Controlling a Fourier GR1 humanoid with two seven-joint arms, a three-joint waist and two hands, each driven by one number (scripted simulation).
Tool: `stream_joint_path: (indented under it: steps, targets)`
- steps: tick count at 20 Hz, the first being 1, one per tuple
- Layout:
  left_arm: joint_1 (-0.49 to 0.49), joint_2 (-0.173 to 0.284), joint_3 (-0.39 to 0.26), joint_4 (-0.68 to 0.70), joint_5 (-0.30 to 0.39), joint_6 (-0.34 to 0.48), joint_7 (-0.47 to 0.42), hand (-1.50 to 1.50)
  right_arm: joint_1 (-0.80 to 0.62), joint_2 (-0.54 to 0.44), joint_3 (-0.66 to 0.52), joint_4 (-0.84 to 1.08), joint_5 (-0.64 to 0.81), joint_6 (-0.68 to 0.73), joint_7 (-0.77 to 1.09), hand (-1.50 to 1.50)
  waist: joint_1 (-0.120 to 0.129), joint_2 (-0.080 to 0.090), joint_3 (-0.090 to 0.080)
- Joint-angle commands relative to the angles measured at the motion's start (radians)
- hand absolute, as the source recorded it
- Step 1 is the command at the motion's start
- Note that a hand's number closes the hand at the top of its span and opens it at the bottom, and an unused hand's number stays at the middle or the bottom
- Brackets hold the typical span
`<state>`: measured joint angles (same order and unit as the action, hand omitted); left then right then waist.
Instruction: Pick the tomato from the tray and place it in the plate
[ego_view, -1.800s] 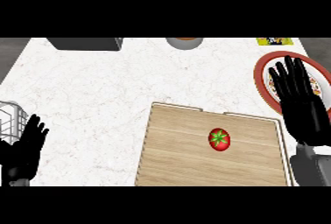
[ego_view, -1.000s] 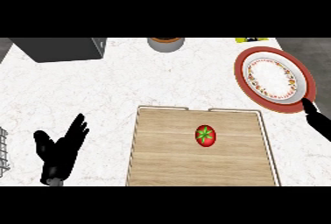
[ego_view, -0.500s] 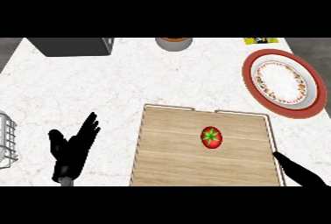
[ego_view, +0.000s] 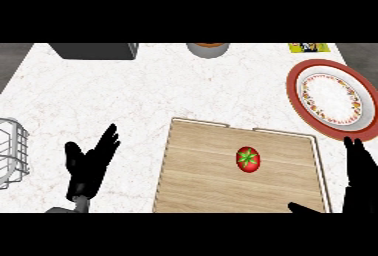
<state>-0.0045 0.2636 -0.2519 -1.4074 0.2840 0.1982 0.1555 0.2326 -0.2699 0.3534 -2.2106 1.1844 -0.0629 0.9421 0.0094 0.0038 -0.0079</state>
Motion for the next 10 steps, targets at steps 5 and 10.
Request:
stream_joint_path:
  steps: [5,10]
  targets:
    - [-0.022,-0.004,0.017,0.043,0.014,-0.053,-0.012,0.0,-0.278,0.263,0.218,0.203,0.273,0.228,0.315,-1.5,0.006,-0.001,0.006]
    - [-0.016,-0.006,0.017,-0.014,-0.015,-0.002,0.035,0.0,-0.323,0.267,0.179,0.291,0.193,0.253,0.377,-1.5,0.002,-0.003,0.007]
